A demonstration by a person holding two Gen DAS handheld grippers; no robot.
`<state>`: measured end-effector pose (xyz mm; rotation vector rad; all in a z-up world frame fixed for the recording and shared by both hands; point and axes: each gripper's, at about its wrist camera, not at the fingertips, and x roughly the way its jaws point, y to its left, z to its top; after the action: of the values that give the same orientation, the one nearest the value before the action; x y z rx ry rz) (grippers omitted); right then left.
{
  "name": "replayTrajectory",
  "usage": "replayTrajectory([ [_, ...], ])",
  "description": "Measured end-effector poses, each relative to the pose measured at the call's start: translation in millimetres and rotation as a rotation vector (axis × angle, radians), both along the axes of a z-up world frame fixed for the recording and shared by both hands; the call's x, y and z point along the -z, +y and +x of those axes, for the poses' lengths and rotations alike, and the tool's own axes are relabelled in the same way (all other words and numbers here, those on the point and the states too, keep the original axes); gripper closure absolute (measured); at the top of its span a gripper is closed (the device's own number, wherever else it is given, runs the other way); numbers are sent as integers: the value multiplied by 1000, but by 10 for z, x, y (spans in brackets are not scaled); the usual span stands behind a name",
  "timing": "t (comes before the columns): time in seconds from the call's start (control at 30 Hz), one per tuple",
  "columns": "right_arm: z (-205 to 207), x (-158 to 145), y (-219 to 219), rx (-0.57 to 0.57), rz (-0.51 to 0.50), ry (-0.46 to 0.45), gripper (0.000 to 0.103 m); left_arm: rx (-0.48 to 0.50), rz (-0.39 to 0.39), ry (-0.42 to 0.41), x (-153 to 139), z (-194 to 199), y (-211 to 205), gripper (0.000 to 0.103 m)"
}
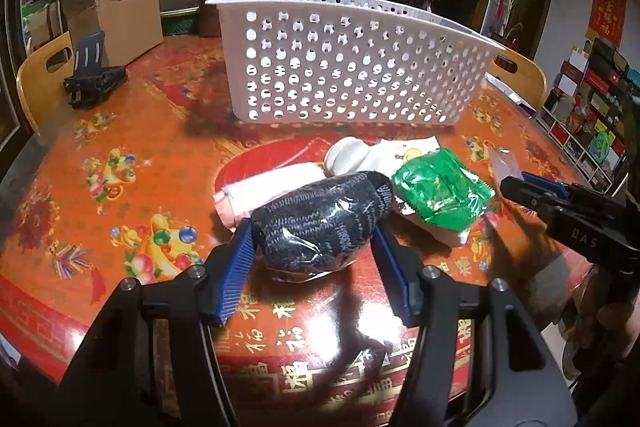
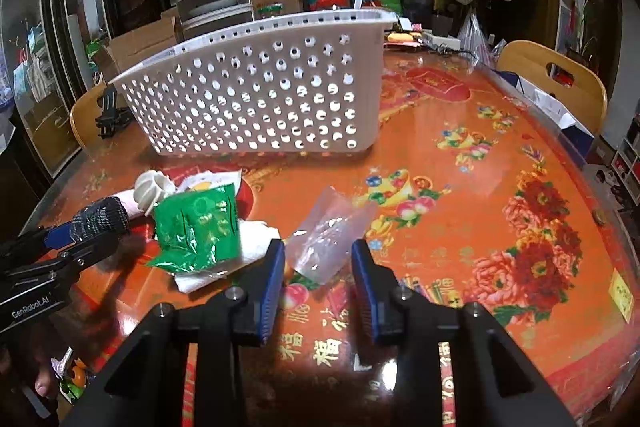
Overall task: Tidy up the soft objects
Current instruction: 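Close the left tool on the black sock bundle while the right tool grasps the clear plastic bag, then carry the black bundle and clear bag over the basket and open both tools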
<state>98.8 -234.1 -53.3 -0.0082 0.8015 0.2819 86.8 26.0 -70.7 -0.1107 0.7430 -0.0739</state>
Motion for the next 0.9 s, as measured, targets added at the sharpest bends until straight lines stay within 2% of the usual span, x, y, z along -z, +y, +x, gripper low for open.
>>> replayTrajectory([
  [0.5,-104,-431,54,-41,16,-74,70,9,-21,-62,-398,-8,71,47],
  [0.9,-36,-841,113,-79,34,-131,70,47,-53,-137,-1003,150,109,47],
])
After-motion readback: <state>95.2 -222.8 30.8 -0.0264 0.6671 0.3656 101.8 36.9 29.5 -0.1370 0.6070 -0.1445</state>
